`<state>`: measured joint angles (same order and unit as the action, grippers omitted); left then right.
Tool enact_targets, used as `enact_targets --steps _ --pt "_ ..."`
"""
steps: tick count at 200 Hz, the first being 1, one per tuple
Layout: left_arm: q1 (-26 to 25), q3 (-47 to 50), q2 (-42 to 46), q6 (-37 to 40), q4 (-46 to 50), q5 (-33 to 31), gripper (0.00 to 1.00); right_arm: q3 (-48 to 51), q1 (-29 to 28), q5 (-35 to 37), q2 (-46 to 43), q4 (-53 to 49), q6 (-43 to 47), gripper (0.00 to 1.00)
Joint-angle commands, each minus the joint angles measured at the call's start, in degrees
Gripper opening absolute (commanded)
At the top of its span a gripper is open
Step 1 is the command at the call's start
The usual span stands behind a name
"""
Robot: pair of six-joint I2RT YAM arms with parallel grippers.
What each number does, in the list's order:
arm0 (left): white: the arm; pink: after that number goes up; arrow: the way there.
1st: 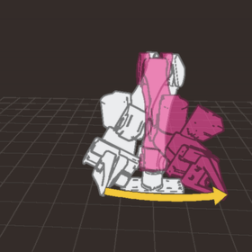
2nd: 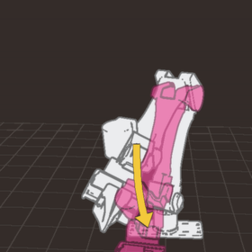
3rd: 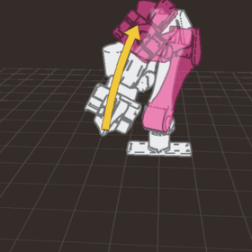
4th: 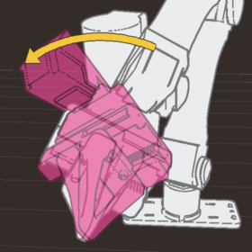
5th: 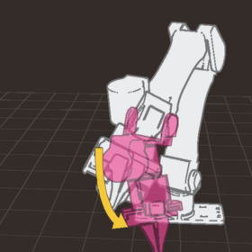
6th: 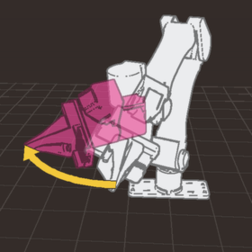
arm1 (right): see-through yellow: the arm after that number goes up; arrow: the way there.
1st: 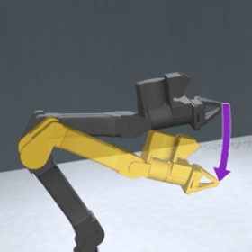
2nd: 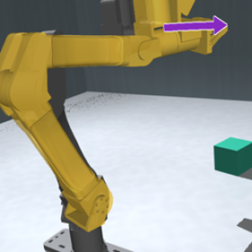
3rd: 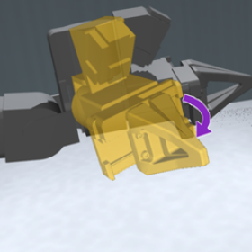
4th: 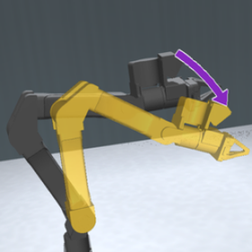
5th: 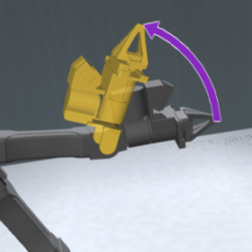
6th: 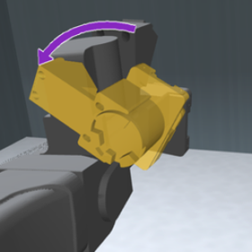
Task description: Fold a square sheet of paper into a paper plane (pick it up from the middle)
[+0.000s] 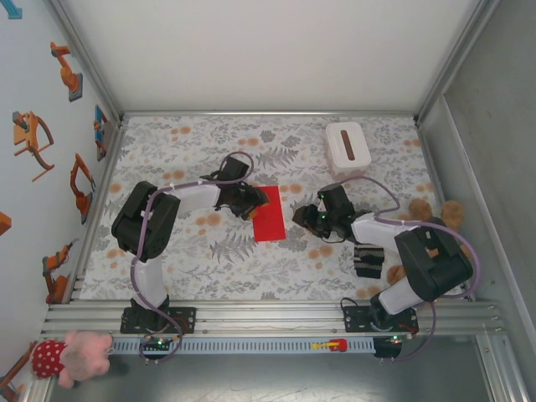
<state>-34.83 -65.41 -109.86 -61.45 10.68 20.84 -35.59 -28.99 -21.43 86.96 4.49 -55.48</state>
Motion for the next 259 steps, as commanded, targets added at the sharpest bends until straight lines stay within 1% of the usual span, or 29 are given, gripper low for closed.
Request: enact_targets --steps 1,15,29,54,84,133,158,172,211,259 --pt "0.21 -3.12 1.89 -0.52 4.23 0.90 0.51 -1.67 -1.18 0.97 -2.12 -5.02 1.17 0.44" --pt "0.22 -4.26 2.76 0.61 3.25 1.45 0.53 -2.35 -1.57 1.13 -1.84 -5.36 1.41 0.44" --pt "0.50 -4.96 2.68 1.41 3.97 0.65 0.54 -3.13 -2.01 0.64 -1.16 -5.37 1.65 0.43" --pt "1.73 -5.78 0.15 2.11 4.70 -0.01 0.54 -4.14 -3.29 -0.10 0.26 -5.12 1.70 0.39" --pt "2.74 -7.31 -3.13 2.20 5.63 -1.18 0.52 -4.31 -3.70 -0.28 0.50 -5.34 1.52 0.37" --pt "2.94 -5.31 -5.27 -2.49 5.09 -2.10 0.53 -5.04 -4.14 -1.76 1.01 -6.45 1.61 0.36" --pt "3.86 -4.64 -5.67 -4.58 6.66 -1.83 0.50 -5.57 -4.61 -2.79 1.87 -6.93 1.78 0.36" --pt "4.12 -4.89 -5.97 -4.87 7.69 -1.73 0.49 -6.18 -4.91 -3.45 2.79 -7.20 2.13 0.36" --pt "4.44 -5.16 -6.33 -5.26 9.47 -1.55 0.48 -8.30 -5.89 -3.97 5.74 -9.00 3.25 0.36" --pt "4.64 -5.30 -6.58 -5.35 10.40 -1.79 0.47 -10.00 -6.34 -2.51 7.66 -10.64 4.67 0.36"
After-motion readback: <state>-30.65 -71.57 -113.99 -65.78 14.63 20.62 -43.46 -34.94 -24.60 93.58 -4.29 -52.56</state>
